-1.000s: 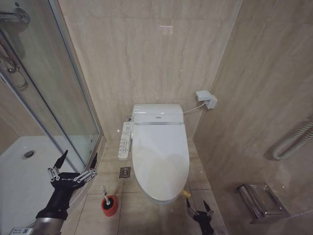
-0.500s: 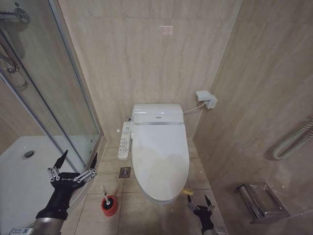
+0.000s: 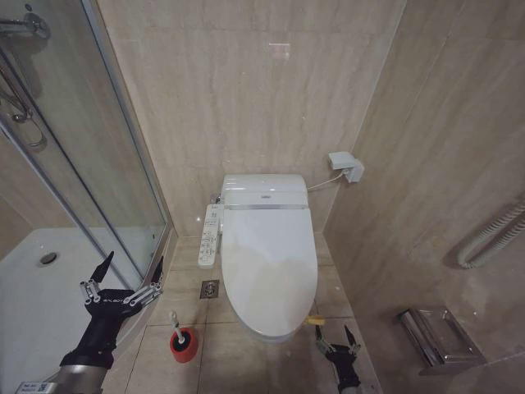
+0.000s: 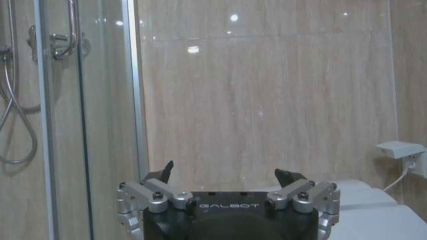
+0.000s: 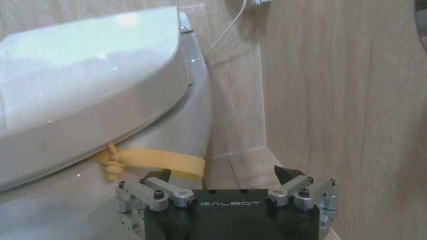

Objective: Open the toilet lid, clean the toilet bowl with a toilet brush, close the toilet lid, and flush.

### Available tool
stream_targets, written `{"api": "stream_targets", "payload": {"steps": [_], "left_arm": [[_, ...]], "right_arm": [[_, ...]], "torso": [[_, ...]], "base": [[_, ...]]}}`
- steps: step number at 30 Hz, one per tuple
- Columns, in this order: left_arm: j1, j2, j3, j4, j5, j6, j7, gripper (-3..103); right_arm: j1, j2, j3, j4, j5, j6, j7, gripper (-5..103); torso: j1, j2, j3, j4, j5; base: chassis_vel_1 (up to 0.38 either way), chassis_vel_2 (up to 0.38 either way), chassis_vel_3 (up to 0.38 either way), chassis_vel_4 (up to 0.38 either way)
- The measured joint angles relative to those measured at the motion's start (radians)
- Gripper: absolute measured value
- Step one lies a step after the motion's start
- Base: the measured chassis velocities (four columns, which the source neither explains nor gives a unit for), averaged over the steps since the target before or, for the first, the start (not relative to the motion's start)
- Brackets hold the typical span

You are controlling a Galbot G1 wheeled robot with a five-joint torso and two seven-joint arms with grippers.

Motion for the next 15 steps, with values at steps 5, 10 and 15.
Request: {"api": "stream_targets", "payload": {"steps": [5,10,15], "left_arm": [[0.000,0.000,0.000,0.000,0.000,0.000,0.000,100],[0.000,0.000,0.000,0.000,0.000,0.000,0.000,100],[0.000,0.000,0.000,0.000,0.000,0.000,0.000,100]], "right_arm": [[-0.001,0.001,-0.002,-0.045,0.015,0.083,-0.028,100],[0.008,0.003,-0.004,-0.078,0.020,0.143,-0.054,100],[0.044,0.010,-0.006,-0.156,0.032,0.241,-0.084,100]], "torso": [[0.000,0.000,0.000,-0.0001,0.0000],[0.000,0.000,0.000,-0.0001,0.0000],[0.000,0.000,0.000,0.0000,-0.0001]], "base": [[0.000,0.000,0.000,0.000],[0.000,0.000,0.000,0.000],[0.000,0.000,0.000,0.000]]}}
